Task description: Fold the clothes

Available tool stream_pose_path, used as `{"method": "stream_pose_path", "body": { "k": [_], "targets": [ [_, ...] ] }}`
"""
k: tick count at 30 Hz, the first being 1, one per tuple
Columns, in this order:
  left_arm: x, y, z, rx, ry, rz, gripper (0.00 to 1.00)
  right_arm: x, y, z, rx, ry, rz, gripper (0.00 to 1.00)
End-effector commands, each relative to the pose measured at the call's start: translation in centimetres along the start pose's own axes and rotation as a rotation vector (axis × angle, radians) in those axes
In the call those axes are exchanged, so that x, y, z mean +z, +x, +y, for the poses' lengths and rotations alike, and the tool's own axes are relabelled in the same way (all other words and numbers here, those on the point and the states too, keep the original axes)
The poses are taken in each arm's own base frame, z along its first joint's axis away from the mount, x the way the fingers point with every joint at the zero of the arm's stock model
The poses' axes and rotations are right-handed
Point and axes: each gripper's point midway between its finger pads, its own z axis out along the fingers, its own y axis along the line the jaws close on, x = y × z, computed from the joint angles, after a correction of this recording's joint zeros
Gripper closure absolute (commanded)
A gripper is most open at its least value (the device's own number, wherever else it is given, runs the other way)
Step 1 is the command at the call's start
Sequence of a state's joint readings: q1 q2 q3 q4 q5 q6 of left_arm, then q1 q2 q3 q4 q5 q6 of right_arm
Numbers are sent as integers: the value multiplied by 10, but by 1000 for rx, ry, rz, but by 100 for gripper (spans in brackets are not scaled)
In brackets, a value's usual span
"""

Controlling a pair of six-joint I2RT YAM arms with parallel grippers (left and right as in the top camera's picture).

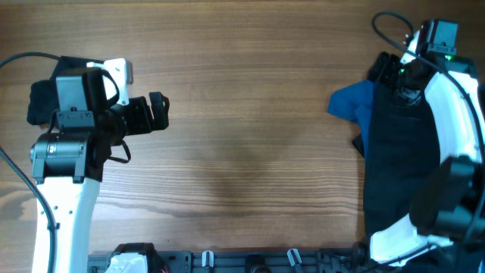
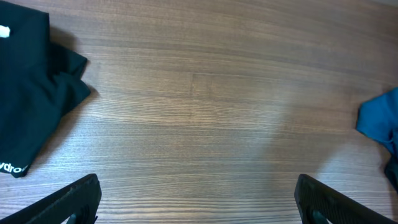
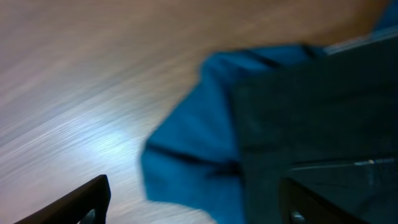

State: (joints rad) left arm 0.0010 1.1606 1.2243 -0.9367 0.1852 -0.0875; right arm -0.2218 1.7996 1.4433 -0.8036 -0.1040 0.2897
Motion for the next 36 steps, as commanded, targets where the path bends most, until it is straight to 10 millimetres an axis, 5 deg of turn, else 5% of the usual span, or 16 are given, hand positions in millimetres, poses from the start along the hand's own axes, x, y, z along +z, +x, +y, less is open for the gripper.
{"method": "stream_pose_path", "body": {
  "k": [1, 9, 13, 18, 21, 26, 30, 33, 36],
  "targets": [
    [1, -4, -6, -3, 23, 7, 0, 38, 1, -32, 104, 129, 42, 19],
    [4, -2, -5, -6, 20, 21, 14, 100, 20, -54, 99, 215, 127, 39],
    [8, 1, -3, -9, 17, 40, 16, 97, 18, -72, 88, 321, 106, 50],
    [12, 3, -4, -13, 22, 57, 21, 94, 17, -81, 85, 375, 98, 94],
    [13, 3, -3, -14, 21, 61, 24, 86, 14, -80, 91, 371, 86, 96],
    [12, 3, -3, -13, 21, 58, 39, 28, -25, -57, 45, 284, -81, 96],
    [2, -2, -5, -7, 25, 20, 51, -81, -63, 25, -120, -103, -338, 96],
    [-12, -9, -8, 3, 30, -31, 54, -147, -53, 80, -217, -323, -438, 96],
    [-34, -19, -4, 13, -17, -113, 56, -178, -11, 145, -356, -476, -415, 96]
  ]
}}
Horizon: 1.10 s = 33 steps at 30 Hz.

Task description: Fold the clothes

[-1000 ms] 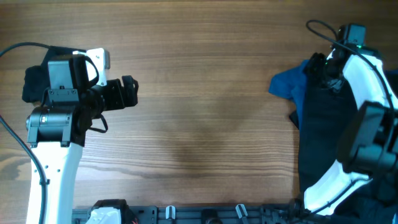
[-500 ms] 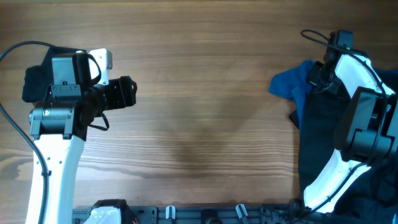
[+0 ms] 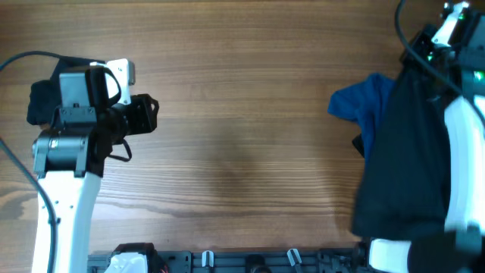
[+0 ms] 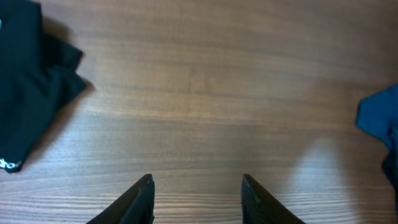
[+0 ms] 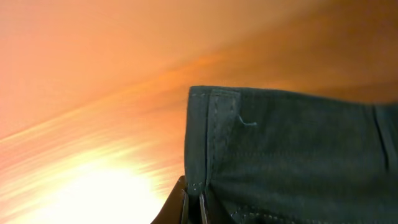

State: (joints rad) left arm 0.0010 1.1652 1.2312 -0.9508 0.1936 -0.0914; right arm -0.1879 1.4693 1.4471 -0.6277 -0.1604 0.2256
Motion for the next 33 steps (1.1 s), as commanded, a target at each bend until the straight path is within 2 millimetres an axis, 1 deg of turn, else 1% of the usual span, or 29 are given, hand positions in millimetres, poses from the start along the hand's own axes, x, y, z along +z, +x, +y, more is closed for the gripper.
{"method": "stream_pose_path", "body": {
  "k": [1, 2, 4, 6, 7, 8, 9, 10, 12, 13, 14, 15, 16, 17, 19, 20, 21, 23, 24, 25, 26, 28, 30, 32, 33],
  "targets": [
    [-44, -23, 1, 12, -52, -162, 56, -31, 30, 122, -160, -363, 68, 96],
    [-53, -26, 5, -3, -82, -193, 53, -36, 50, 152, -206, -426, 113, 96],
    [-72, -32, 11, -6, -129, -256, 46, -45, 90, 203, -294, -527, 199, 96],
    [-95, -37, 16, -8, -175, -331, 36, -61, 151, 263, -417, -652, 313, 96],
    [-106, -38, 19, -11, -200, -366, 34, -66, 176, 283, -467, -685, 356, 96],
    [-112, -39, 21, -13, -217, -387, 32, -70, 202, 299, -520, -700, 392, 87],
    [-121, -39, 22, -14, -227, -412, 28, -68, 229, 311, -586, -656, 406, 47],
    [-123, -39, 22, -13, -225, -417, 28, -63, 232, 309, -598, -606, 392, 35],
    [-122, -38, 22, -14, -225, -412, 26, -53, 219, 299, -585, -499, 333, 26],
    [-119, -38, 22, -13, -223, -402, 26, -50, 200, 289, -538, -440, 290, 24],
    [-113, -38, 19, -11, -208, -386, 26, -51, 184, 282, -507, -416, 260, 24],
    [-105, -38, 15, -6, -179, -360, 26, -53, 161, 272, -459, -389, 222, 23],
    [-96, -38, 11, -2, -152, -332, 27, -56, 145, 264, -428, -380, 194, 22],
    [-86, -37, 5, 9, -114, -298, 30, -62, 121, 252, -369, -362, 150, 22],
    [-54, -34, -11, 42, -16, -194, 35, -71, 88, 229, -302, -335, 83, 22],
    [-31, -29, -21, 75, 33, -118, 37, -78, 72, 213, -254, -312, 48, 22],
    [-5, -22, -29, 102, 69, -34, 37, -85, 61, 201, -231, -300, 24, 22],
    [36, -7, -44, 166, 118, 92, 37, -94, 49, 181, -201, -268, 1, 22],
    [62, 3, -54, 212, 145, 159, 37, -99, 46, 172, -185, -252, -2, 22],
    [92, 15, -68, 277, 178, 224, 36, -104, 46, 162, -149, -233, 5, 22],
    [111, 23, -77, 320, 196, 256, 36, -105, 47, 157, -132, -221, 15, 22],
    [158, 42, -98, 406, 229, 306, 38, -105, 54, 149, -126, -198, 46, 22],
    [192, 56, -113, 444, 248, 325, 38, -103, 60, 146, -130, -183, 74, 22],
    [223, 66, -118, 486, 214, 323, 38, -101, 66, 144, -134, -171, 100, 22],
    [234, 69, -121, 503, 202, 314, 37, -100, 68, 143, -135, -167, 108, 22]
  ]
}}
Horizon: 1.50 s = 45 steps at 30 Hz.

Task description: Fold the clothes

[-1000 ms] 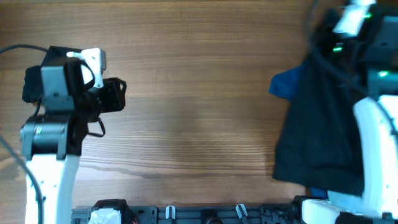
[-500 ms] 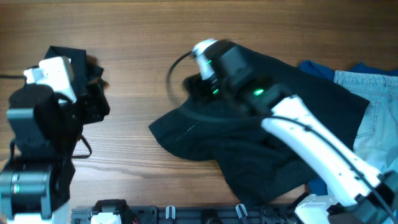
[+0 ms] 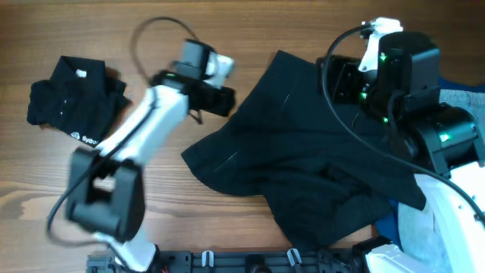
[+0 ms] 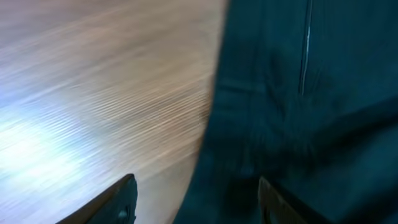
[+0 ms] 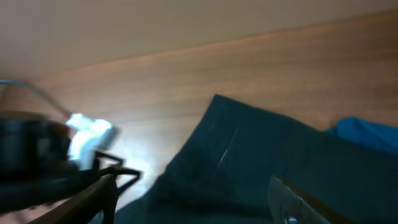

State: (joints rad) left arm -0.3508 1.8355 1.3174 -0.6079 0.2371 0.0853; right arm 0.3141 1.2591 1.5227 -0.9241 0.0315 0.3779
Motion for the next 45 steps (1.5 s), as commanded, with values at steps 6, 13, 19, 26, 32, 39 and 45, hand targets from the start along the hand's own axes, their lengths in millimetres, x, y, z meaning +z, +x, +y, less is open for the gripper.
{"method": "stream_pose_path", "body": {
  "k": [6, 13, 19, 26, 32, 39, 45],
  "targets": [
    [86, -4, -17, 137, -22, -17, 33, 4, 6, -5, 19, 25, 31, 22],
    [117, 17, -32, 167, -2, 43, 46, 4, 7, -5, 19, 28, 35, 22],
    [123, 19, -31, 160, -128, 42, 93, 4, 5, -5, 20, 28, 26, 22],
    [70, -17, 91, -207, -544, -73, 96, 4, 4, -5, 22, 27, 24, 22],
    [14, -3, 223, -523, -640, -95, 96, 6, 7, -10, 16, 53, 35, 22],
    [12, -34, 167, -367, -154, -136, 75, 31, 24, -23, 13, 134, 125, 21],
    [49, -58, 58, -14, 18, -130, 42, 33, 22, -23, 16, 132, 120, 20]
  ]
}}
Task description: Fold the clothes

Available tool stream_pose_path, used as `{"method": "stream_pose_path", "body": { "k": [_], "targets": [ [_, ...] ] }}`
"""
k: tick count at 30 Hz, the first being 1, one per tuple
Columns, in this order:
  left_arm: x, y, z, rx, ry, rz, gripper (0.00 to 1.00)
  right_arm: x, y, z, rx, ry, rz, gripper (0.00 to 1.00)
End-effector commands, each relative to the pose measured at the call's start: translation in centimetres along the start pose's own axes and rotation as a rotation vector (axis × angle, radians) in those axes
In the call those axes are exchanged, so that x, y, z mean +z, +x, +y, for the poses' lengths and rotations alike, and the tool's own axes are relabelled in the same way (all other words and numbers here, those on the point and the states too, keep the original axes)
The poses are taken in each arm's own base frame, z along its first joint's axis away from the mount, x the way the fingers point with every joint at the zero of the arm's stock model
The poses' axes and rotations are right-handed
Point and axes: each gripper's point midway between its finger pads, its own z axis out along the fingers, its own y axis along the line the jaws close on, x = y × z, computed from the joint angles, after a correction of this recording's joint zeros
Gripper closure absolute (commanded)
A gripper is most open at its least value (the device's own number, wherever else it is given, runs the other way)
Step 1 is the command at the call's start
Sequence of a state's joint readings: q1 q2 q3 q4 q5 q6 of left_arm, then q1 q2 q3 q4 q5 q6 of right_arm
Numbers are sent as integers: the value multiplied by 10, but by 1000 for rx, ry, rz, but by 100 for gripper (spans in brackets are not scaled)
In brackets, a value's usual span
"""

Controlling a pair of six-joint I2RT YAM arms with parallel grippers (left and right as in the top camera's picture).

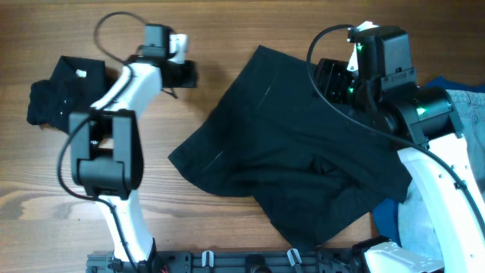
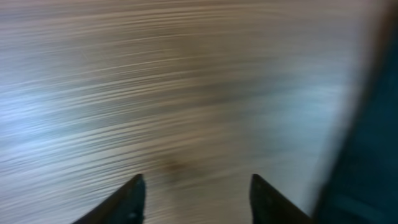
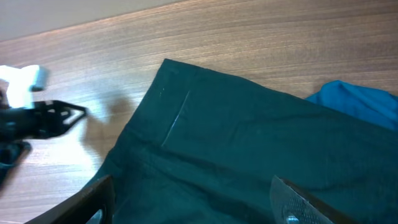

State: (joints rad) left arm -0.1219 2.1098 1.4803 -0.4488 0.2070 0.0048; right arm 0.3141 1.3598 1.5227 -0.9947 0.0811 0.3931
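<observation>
A black garment (image 1: 288, 144) lies spread and rumpled across the middle of the table; it fills the lower right wrist view as dark cloth (image 3: 249, 143). My right gripper (image 3: 196, 205) hovers open over its upper part, nothing between the fingers. My left gripper (image 1: 186, 74) is open over bare wood just left of the garment's top corner. In the blurred left wrist view my left gripper (image 2: 199, 202) shows only wood between its fingers, with the garment's edge (image 2: 373, 124) at the right.
A folded black shirt (image 1: 57, 95) with a white label sits at the far left. Blue cloth (image 1: 447, 82) and a grey garment (image 1: 470, 106) lie at the right edge, partly under my right arm. The blue cloth (image 3: 360, 99) also borders the black garment.
My left gripper has moved left off the garment's upper left edge to bare wood. The garment lies slightly further left. My right gripper stays open above it.
At first the black garment lay bunched at the table's right edge with blue cloth, both grippers open. Then my right gripper was shut on its hem. Later it lay spread mid-table with both grippers open at its top; now my left gripper is beside it.
</observation>
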Motion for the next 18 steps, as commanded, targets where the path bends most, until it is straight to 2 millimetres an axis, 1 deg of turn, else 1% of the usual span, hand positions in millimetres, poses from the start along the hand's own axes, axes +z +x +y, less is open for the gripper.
{"method": "stream_pose_path", "body": {
  "k": [1, 3, 4, 6, 7, 8, 9, 10, 11, 13, 14, 15, 16, 17, 18],
  "targets": [
    [3, 0, -91, 269, 161, -28, 40, -2, -4, -4, 13, 21, -18, 20],
    [16, 10, -107, 307, 150, -8, 38, -2, -4, -4, 13, 22, -17, 20],
    [23, 18, -118, 326, 162, 10, 37, -2, -4, -4, 13, 22, -16, 20],
    [36, 33, -133, 354, 178, 43, 38, -2, -3, -4, 13, 22, -16, 20],
    [41, 39, -137, 363, 178, 56, 51, -2, -4, -4, 13, 22, -16, 20],
    [45, 44, -140, 371, 174, 66, 69, -2, -3, -4, 13, 22, -15, 20],
    [48, 47, -141, 366, 161, 73, 81, -2, -3, -4, 13, 23, -13, 20],
    [48, 47, -142, 372, 142, 71, 82, -2, -2, -5, 12, 24, -11, 19],
    [49, 45, -140, 375, 117, 63, 72, -2, -2, -5, 12, 25, -9, 19],
    [50, 40, -137, 360, 70, 39, 65, -2, -1, -5, 11, 27, -4, 19],
    [50, 39, -137, 362, 67, 34, 55, -2, 0, -6, 11, 28, -2, 19],
    [51, 39, -138, 363, 67, 33, 50, -2, 0, -6, 11, 28, -1, 20],
    [51, 39, -138, 363, 67, 33, 49, -2, 0, -6, 11, 28, -1, 20],
    [51, 39, -138, 363, 67, 35, 81, -2, 0, -6, 10, 28, -1, 19],
    [50, 39, -138, 354, 67, 35, 96, -2, 0, -6, 10, 28, -1, 19]
  ]
}}
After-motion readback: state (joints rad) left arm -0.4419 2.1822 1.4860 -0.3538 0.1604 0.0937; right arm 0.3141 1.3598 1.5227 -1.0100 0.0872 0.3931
